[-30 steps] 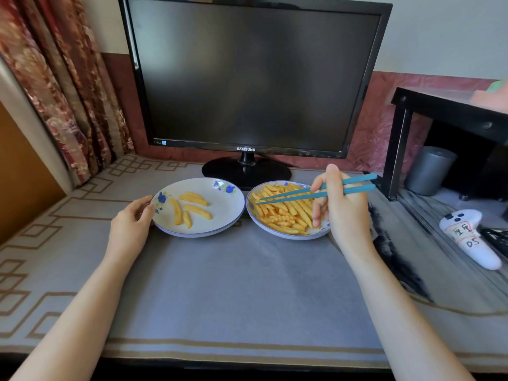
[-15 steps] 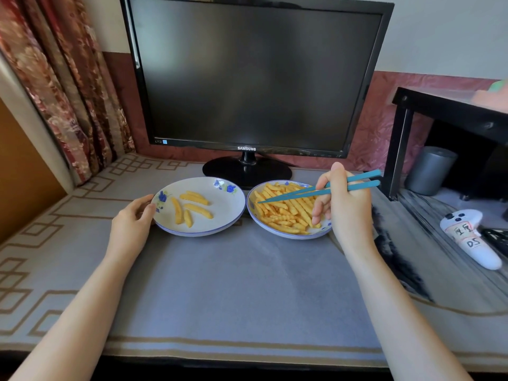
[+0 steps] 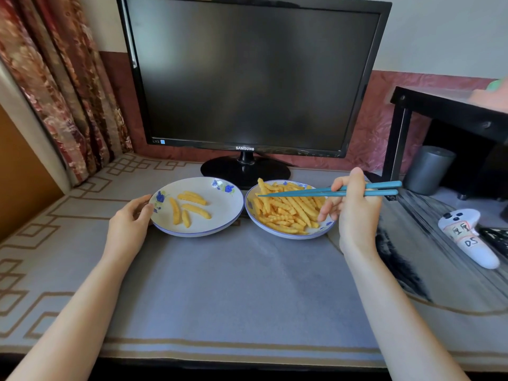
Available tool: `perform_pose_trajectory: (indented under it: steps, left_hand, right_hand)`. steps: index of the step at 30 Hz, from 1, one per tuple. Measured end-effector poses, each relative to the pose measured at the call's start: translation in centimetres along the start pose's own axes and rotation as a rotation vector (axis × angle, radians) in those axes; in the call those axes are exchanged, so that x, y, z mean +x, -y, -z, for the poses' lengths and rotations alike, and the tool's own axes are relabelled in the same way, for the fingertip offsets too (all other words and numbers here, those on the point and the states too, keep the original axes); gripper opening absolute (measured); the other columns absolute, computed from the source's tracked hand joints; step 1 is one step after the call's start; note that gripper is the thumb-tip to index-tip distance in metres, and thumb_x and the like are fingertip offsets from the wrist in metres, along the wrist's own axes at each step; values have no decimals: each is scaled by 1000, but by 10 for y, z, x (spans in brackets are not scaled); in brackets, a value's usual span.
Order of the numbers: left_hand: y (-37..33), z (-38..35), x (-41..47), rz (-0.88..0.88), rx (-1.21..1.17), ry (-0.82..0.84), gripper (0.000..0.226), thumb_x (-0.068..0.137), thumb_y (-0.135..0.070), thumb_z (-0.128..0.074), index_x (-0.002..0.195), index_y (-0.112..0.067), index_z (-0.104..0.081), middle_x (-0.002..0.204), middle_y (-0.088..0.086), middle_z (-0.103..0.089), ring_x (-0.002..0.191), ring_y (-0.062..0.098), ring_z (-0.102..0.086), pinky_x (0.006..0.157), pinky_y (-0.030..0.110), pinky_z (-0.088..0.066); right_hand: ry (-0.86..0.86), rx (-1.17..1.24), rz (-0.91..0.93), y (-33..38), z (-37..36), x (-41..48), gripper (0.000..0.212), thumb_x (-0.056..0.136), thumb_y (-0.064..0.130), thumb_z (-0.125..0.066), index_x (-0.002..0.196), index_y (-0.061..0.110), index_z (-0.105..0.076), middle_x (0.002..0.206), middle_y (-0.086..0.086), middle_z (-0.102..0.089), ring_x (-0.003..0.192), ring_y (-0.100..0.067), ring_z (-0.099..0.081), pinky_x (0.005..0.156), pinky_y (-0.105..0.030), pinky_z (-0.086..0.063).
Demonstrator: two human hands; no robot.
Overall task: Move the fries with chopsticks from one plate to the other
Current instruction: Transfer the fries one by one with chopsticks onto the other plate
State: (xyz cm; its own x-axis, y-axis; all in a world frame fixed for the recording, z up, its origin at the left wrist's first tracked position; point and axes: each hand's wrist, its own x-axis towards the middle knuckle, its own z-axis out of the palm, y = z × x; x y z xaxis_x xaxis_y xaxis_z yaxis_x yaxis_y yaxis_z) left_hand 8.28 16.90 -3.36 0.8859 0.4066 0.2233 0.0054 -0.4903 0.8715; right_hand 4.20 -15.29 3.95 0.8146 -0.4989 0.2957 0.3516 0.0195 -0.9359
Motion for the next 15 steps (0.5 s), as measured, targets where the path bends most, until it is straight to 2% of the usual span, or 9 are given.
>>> perform_pose_trajectory:
  steps: [8,12,15]
  left_hand:
    - [0,0,0,13,-16,-6,31,95,-21,-46,122,-18,-60,115,3,-65,101,20,-60,86,25,-37]
    - [1,0,1,16,-9,-7,31,95,-22,-47,123,-18,-60,116,3,-65,106,22,-59,87,26,-38]
    - [1,0,1,14,-6,-6,31,95,-22,-47,122,-18,-60,116,3,-64,106,22,-59,87,26,-38]
  right_hand:
    - [14,88,-58,3,-20,-10,43,102,28,-34,67,9,-49,34,-6,-46,32,-21,-45,40,-23,-26]
    - [107,108,-122,0,-49,-22,43,102,28,-34,66,9,-49,35,-6,-47,31,-20,-46,41,-23,-29]
    - [205,108,-148,-8,-72,-35,47,103,28,-33,64,8,-48,35,-8,-48,30,-19,-46,36,-17,-31]
